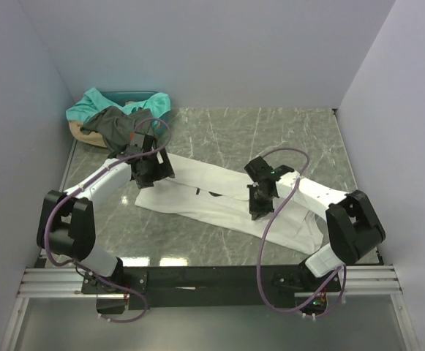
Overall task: Fold and stack the t-shirts
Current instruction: Fold the tshirt
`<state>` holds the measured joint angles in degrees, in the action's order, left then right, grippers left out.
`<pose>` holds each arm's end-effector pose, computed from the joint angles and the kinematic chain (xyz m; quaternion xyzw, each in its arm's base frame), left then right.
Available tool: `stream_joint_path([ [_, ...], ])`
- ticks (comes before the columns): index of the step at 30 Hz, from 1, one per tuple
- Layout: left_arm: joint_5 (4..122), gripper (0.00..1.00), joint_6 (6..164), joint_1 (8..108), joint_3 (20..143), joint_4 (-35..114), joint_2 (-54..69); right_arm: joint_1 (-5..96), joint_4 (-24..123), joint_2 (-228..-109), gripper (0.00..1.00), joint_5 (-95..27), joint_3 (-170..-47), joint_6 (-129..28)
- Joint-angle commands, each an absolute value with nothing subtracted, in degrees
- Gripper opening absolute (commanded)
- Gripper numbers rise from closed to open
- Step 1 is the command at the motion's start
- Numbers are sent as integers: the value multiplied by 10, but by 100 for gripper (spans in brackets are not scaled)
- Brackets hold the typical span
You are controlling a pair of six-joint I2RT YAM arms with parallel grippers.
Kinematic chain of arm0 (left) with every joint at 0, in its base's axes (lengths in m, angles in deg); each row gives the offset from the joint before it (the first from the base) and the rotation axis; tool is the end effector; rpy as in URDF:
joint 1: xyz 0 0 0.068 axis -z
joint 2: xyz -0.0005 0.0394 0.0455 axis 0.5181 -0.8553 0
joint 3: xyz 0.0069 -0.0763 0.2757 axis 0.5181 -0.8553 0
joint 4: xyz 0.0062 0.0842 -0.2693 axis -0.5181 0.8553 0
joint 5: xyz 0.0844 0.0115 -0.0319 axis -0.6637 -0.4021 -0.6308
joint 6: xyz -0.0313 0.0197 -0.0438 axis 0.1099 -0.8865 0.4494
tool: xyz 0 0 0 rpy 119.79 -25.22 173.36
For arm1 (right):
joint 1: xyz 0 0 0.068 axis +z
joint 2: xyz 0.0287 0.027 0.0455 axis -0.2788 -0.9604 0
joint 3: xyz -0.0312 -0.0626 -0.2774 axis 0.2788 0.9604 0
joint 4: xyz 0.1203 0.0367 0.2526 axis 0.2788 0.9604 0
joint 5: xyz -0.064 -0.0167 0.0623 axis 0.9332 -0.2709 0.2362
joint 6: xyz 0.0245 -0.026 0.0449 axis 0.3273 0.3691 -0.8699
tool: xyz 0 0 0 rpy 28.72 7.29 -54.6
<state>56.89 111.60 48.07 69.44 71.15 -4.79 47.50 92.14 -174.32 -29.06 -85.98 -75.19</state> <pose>0.3207 -0.0989 0.2234 -0.1721 0.9440 -0.1467 0.2401 0.2440 0.1505 0.1813 0.0006 0.9931 0.0791 0.0861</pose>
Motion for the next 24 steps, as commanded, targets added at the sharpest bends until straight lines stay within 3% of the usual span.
stream_joint_path([
  [1, 570, 89, 1118, 483, 690, 699, -27, 472, 919, -1739, 0, -340, -876, -749],
  [13, 564, 89, 1116, 482, 685, 703, -22, 470, 890, -1770, 0, -404, -881, -748],
  [20, 548, 89, 1110, 490, 718, 710, -38, 454, 915, -1725, 43, -368, -893, -762],
  [24, 549, 89, 1104, 518, 772, 709, -68, 388, 921, -1668, 50, -355, -878, -762],
])
